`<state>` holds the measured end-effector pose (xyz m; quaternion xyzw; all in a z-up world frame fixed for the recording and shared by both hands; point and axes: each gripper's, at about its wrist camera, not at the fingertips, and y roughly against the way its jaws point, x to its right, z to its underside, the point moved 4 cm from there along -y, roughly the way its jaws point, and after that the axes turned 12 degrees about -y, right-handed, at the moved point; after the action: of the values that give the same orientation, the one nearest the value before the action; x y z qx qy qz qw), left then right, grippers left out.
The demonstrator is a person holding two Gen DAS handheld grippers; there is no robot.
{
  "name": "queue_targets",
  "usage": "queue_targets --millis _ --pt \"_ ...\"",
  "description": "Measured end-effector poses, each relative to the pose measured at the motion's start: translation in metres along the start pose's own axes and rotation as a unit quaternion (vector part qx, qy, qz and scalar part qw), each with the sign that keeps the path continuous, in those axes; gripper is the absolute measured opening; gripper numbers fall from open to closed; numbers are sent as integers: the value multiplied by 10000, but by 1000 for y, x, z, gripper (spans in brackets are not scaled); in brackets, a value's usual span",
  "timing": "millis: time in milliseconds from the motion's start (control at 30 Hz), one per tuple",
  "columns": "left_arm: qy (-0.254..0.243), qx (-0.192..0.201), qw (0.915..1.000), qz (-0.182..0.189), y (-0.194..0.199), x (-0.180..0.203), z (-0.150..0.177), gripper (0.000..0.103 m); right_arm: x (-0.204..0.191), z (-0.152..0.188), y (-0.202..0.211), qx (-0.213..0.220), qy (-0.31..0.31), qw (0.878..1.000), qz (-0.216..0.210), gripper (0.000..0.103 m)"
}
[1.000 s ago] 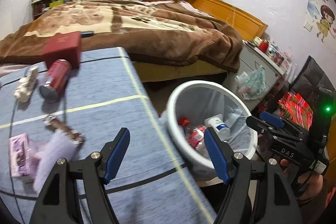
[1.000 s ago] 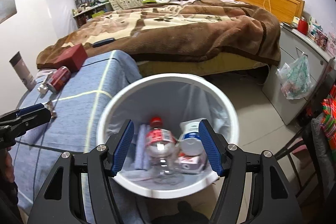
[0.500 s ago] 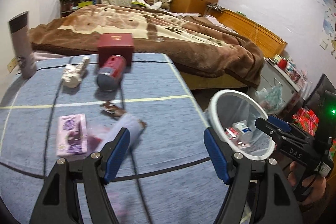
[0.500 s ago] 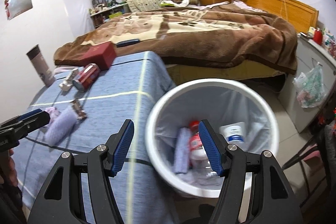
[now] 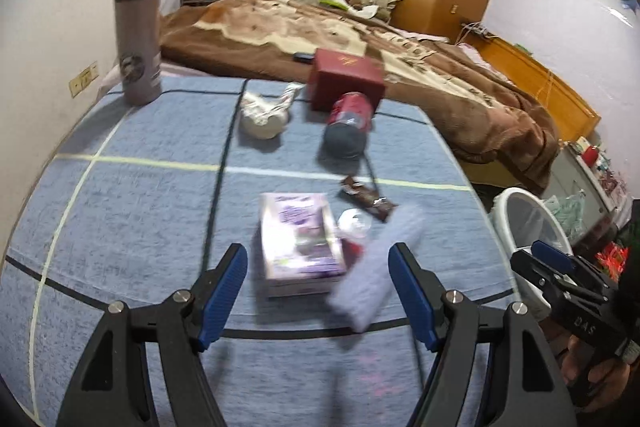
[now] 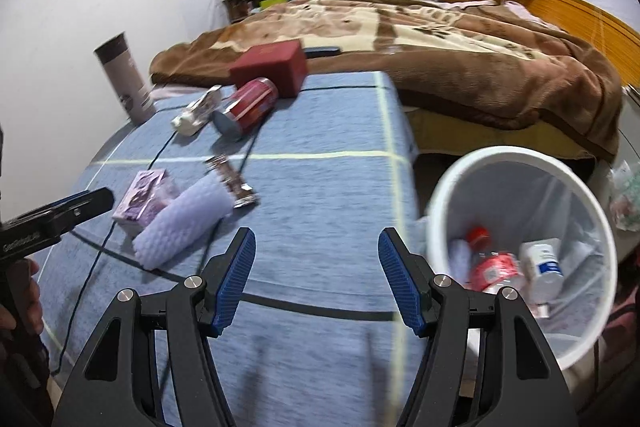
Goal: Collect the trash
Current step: 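Move both open tools back over the table, then grasp the white foam net sleeve with the right tool while the left tool grasps the purple grape milk carton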
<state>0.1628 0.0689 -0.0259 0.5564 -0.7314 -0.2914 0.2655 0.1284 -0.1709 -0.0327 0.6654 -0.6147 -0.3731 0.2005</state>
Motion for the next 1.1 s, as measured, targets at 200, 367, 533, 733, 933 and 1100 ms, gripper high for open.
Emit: queue_targets --millis 200,367,533,733,933,1100 --pt "-147 -176 9997 95 -18 -6 2 75 -27 6 -12 -171 346 9993 20 65" --pt "-101 -439 9984 345 -39 -9 3 75 -41 7 -17 -237 474 9986 42 65" --pt "-34 -453 9982 385 -42 -18 7 75 -53 8 -20 -300 573 9979 22 65" --pt "89 -415 9986 301 -42 -40 9 75 -67 8 -31 -437 397 9981 -160 65" --pt "222 -385 9987 269 -40 -57 12 74 -86 5 -43 -452 152 9985 -281 65" --pt "295 -397 9984 290 -40 -63 12 74 -95 12 -59 -623 80 9980 -71 65"
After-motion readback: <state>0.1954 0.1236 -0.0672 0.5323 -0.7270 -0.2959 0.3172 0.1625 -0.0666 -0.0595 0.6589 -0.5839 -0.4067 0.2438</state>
